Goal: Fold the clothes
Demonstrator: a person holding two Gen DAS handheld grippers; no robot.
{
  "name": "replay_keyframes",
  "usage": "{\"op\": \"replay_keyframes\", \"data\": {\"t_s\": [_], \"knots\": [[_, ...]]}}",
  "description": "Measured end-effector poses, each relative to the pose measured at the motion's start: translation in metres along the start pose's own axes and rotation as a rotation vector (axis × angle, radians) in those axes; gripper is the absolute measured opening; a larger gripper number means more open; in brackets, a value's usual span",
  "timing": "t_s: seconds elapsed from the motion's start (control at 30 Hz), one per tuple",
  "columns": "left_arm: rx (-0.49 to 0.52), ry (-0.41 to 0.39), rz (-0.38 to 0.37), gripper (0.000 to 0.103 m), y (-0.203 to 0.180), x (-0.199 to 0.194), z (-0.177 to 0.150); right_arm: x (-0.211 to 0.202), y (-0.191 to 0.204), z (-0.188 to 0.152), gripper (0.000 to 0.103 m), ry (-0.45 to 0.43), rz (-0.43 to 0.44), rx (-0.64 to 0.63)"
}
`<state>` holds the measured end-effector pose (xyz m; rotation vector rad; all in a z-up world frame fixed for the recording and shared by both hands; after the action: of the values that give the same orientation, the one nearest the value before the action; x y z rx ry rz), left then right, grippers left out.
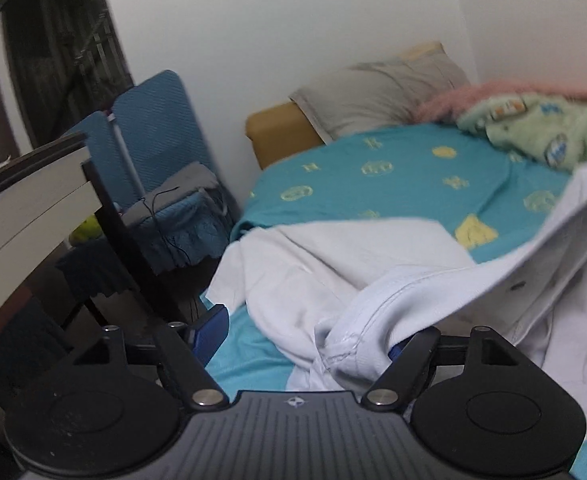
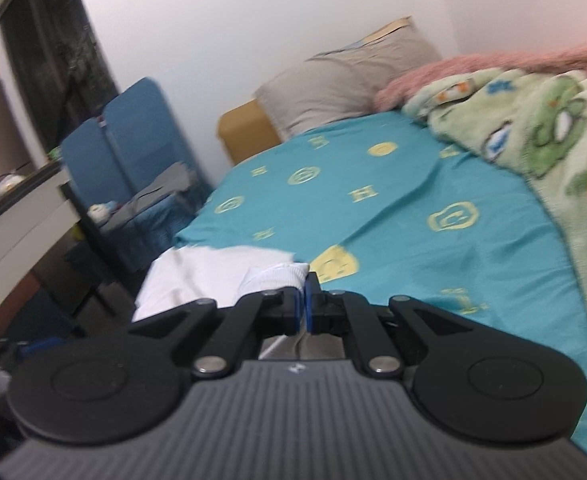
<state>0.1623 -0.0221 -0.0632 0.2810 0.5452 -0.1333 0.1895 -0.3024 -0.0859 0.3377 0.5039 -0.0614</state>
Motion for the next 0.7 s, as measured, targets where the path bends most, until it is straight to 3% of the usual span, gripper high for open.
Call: {"op": "replay_keyframes", "data": {"t_s": [0.17, 0.23, 0.3, 0.37, 0.47, 0.53, 0.7], "knots": [[-0.093, -0.073, 0.037, 0.084, 0.016, -0.014, 0.01, 0.014, -0.006, -0.008, 0.011, 0.028, -0.099, -0.049], [-0.117, -0.094, 0.053, 0.084, 0.021, -0.018, 0.013, 0.021, -0.005, -0.016, 0.03, 0.038, -0.153, -0.106], [-0.152, -0.11, 0.064, 0.084, 0.028, -0.021, 0.016, 0.03, -0.006, -0.024, 0.062, 0.055, -0.21, -0.153], [-0.207, -0.119, 0.061, 0.084, 0.037, -0.021, 0.018, 0.036, -0.008, -0.03, 0.075, 0.07, -0.242, -0.174], [-0.298, -0.134, 0.057, 0.084, 0.052, -0.026, 0.02, 0.036, -0.012, -0.031, 0.075, 0.07, -0.225, -0.144], [-0.311, -0.189, 0.091, 0.084, 0.06, -0.041, 0.028, 0.024, -0.004, -0.021, 0.075, 0.023, -0.211, -0.141], [-0.358, -0.325, 0.169, 0.084, 0.092, -0.081, 0.071, -0.015, 0.035, 0.051, 0.075, -0.105, -0.128, -0.091]]}}
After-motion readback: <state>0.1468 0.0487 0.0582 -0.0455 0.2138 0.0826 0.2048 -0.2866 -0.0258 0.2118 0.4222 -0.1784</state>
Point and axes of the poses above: each gripper's, at about its wrist camera, not at the fingertips, and x roughly the way its jaws point, y to its left, z to its top, the point moved 4 cm from there along x, roughly the way its jaws point, and after that the axes turned 9 degrees about -z, right-handed, at the moved point
